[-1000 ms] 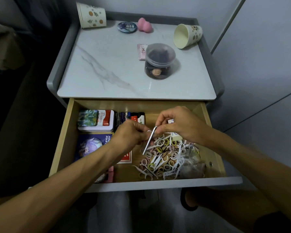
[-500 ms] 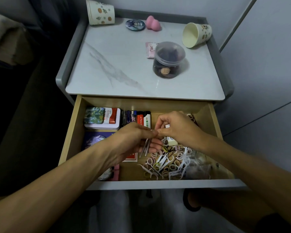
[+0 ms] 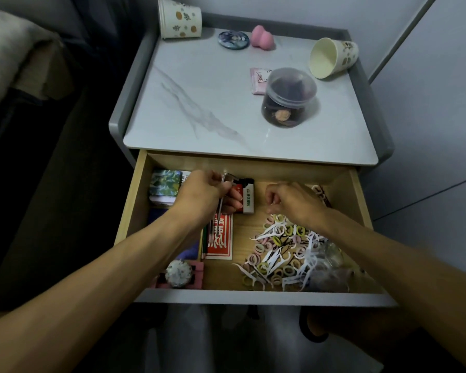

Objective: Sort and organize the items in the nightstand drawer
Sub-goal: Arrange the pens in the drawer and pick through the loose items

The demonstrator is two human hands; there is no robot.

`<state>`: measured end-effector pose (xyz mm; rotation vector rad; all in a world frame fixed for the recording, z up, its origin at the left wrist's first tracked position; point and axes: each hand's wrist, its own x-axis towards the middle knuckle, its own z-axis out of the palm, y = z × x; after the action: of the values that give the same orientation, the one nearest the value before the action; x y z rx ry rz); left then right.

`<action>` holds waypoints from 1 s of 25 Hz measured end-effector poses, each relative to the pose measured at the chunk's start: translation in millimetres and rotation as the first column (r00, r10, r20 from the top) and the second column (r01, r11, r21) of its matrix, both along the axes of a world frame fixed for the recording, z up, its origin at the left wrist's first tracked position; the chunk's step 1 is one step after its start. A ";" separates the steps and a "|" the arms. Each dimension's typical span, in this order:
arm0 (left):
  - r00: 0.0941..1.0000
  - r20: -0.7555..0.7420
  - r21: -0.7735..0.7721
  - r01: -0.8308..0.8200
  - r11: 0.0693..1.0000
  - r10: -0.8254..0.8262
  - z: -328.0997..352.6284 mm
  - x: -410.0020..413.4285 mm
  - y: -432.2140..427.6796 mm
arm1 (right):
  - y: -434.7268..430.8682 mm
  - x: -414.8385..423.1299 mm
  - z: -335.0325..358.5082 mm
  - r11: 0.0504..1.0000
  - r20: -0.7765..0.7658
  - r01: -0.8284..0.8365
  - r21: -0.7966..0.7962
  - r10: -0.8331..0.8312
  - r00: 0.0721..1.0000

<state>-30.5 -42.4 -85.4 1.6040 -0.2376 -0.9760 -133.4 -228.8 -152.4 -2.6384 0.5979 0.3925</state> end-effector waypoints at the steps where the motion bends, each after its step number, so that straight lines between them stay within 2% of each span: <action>1: 1.000 0.001 -0.005 0.004 1.000 -0.004 1.1 0.6 0.5 | 1.0 -1.3 -0.1 1.000 -0.019 -0.028 0.001 0.028 0.999; 9: 0.999 -0.021 -0.044 0.032 0.999 -0.032 7.1 -7.0 -3.6 | 6.0 -27.1 11.7 0.988 -0.176 -0.156 0.003 0.154 0.972; 12: 0.999 -0.008 -0.040 0.045 0.998 -0.045 4.3 -9.5 -5.6 | 5.5 -26.3 24.1 0.991 -0.016 -0.135 0.022 0.135 0.991; 14: 0.997 0.023 -0.026 0.071 0.997 -0.071 0.8 -9.8 -5.3 | 7.4 -19.5 38.2 0.984 0.164 -0.005 0.178 -0.025 0.986; 16: 0.996 0.018 -0.028 0.088 0.996 -0.088 -0.6 -9.7 -4.9 | 14.5 -13.5 53.1 0.873 0.223 0.092 0.479 -0.222 0.949; 18: 0.997 -0.010 -0.045 0.082 0.996 -0.082 -0.2 -9.3 -4.8 | 23.3 -10.8 61.8 0.742 0.209 0.112 0.661 -0.325 0.923; 22: 0.999 -0.038 -0.086 0.032 0.996 -0.035 -1.9 -8.1 -5.6 | 26.9 -10.4 65.7 0.574 0.176 0.149 0.806 -0.471 0.864; 25: 0.998 -0.068 -0.130 -0.017 0.991 0.008 -2.9 -9.0 -5.9 | 31.4 -10.0 66.0 0.533 0.131 0.163 0.830 -0.472 0.872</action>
<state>-39.6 -48.3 -88.3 1.4495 -0.2400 -0.9825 -143.4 -197.4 -86.4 -1.5969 0.5906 0.0350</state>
